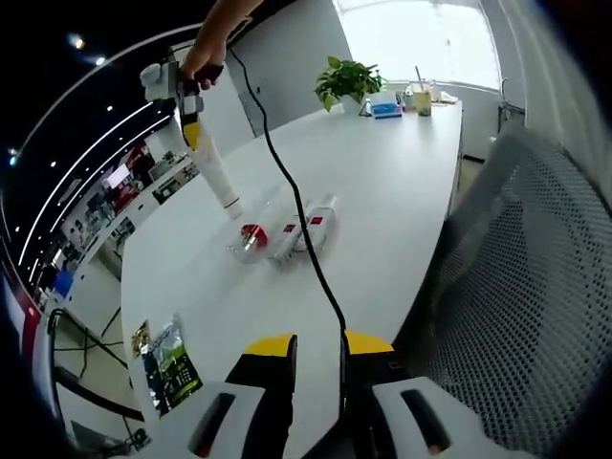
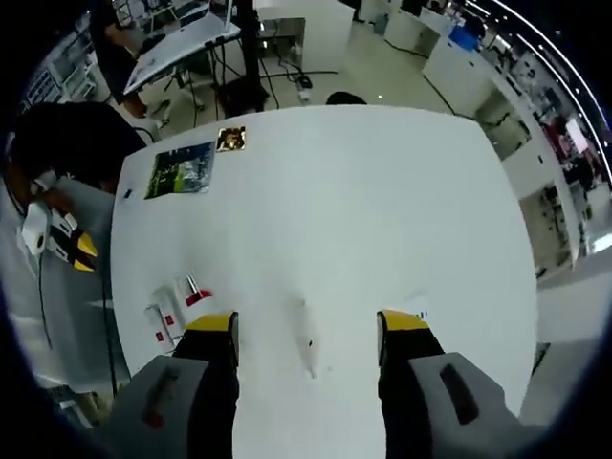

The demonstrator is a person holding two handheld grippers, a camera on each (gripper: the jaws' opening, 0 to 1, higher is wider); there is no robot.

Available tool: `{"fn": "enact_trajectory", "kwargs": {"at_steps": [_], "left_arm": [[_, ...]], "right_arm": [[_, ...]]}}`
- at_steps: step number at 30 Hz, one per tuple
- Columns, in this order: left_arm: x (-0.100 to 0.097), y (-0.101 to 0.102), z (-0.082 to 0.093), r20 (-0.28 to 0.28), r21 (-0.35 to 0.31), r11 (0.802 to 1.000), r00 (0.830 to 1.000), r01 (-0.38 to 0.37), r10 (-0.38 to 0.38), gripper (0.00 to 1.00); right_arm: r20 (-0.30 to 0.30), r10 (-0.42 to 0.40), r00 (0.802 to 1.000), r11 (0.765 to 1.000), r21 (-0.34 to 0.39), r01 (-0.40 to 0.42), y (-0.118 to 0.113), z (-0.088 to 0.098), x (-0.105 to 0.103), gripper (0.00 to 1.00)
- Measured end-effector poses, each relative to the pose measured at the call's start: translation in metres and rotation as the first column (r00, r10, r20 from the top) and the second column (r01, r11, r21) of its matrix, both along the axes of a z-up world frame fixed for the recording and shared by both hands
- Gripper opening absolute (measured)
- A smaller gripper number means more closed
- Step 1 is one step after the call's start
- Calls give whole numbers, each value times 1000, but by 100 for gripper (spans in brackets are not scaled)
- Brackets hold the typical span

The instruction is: Arrange the skincare products in the storage area until every visible bottle or jar stands upright without overlapping.

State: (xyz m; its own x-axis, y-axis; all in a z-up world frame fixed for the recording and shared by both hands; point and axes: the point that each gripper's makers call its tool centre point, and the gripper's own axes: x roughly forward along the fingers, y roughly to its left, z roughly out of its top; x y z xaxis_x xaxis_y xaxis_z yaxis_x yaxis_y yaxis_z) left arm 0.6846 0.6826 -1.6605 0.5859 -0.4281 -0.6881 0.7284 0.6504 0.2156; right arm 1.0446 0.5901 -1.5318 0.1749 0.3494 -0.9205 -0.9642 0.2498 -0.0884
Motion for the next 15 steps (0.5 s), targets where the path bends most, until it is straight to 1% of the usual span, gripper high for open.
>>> {"fn": "enact_trajectory", "kwargs": {"at_steps": [1, 2, 3, 4, 5, 6, 7, 8, 9, 10, 11, 12, 13, 14, 15], "left_arm": [[0, 0, 0, -1, 1, 1000, 1000, 0, 0, 19], [0, 0, -1, -3, 1, 1000, 1000, -1, 1, 19], [0, 0, -1, -3, 3, 1000, 1000, -1, 1, 19], [-1, 0, 0, -3, 1, 1000, 1000, -2, 2, 19], [-1, -1, 0, 1, 1, 1000, 1000, 0, 0, 19], [-1, -1, 0, 3, 3, 1000, 1000, 3, -3, 19], [-1, -1, 0, 4, 6, 1000, 1000, 6, -6, 19], [-2, -2, -1, 3, 9, 1000, 1000, 10, -10, 19], [-2, -2, -1, 2, 11, 1000, 1000, 11, -11, 19], [-3, -2, -1, 2, 14, 1000, 1000, 15, -15, 19], [-3, -2, -1, 0, 14, 1000, 1000, 16, -16, 19], [-3, -2, -2, -2, 15, 1000, 1000, 17, -17, 19], [-3, -3, -2, -4, 15, 1000, 1000, 18, -18, 19], [-3, -3, -2, -9, 14, 1000, 1000, 17, -17, 19], [-4, -4, -2, -11, 12, 1000, 1000, 17, -17, 19]], "right_arm": [[6, -4, 1000, 1000, 11, 3, 0, 2, 0, 58], [30, -26, 999, 998, 55, 24, 2, 11, -1, 59], [40, -46, 998, 995, 88, 43, 2, 19, -3, 62], [38, -64, 997, 986, 155, 57, 7, 28, -8, 65], [47, -96, 994, 965, 250, 81, 13, 42, -13, 68], [53, -121, 991, 946, 310, 99, 15, 53, -16, 71], [54, -158, 986, 917, 377, 127, 13, 66, -24, 72], [59, -180, 982, 896, 422, 139, 12, 75, -28, 72], [59, -214, 975, 860, 484, 159, 7, 88, -36, 74], [54, -236, 970, 838, 517, 175, 3, 94, -41, 75], [40, -265, 963, 808, 555, 199, -4, 102, -51, 76], [26, -283, 959, 789, 575, 217, -8, 106, -57, 78], [6, -298, 955, 759, 608, 233, -13, 111, -69, 80], [-4, -318, 948, 736, 629, 250, -18, 114, -75, 82], [-20, -340, 940, 707, 654, 270, -24, 116, -86, 85]]}}
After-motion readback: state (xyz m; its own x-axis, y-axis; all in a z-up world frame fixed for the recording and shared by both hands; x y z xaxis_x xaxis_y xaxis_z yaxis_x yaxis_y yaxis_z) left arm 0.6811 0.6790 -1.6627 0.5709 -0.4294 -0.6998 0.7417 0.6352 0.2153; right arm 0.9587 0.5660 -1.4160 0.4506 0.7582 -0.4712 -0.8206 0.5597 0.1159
